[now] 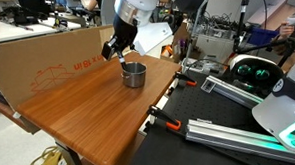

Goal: Put the black marker inside the silver pot

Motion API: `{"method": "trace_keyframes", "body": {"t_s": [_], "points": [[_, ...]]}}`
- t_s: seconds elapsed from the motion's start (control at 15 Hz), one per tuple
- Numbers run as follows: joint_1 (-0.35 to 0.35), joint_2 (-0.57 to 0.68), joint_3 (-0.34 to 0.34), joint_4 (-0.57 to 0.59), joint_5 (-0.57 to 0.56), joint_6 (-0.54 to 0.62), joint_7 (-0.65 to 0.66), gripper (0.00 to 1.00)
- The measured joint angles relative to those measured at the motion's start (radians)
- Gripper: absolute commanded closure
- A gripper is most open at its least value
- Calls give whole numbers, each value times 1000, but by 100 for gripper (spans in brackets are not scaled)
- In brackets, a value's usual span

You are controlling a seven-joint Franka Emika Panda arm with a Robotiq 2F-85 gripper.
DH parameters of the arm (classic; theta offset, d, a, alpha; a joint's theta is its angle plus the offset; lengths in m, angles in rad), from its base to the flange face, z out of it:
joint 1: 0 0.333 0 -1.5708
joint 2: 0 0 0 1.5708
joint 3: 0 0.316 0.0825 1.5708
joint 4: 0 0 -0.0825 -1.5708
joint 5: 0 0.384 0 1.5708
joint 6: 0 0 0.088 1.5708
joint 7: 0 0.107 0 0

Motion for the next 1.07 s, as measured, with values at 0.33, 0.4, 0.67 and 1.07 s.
{"method": "trace_keyframes", "body": {"t_s": [0.33,0.4,0.67,1.07], "points": [[-20,-18,-24,-25,-64,14,58,100],[-26,-23,-29,-27,-79,23,69,100],[-49,-31,-46,-35,-109,38,87,100],[-59,-7,-52,-57,-108,38,85,100]]}}
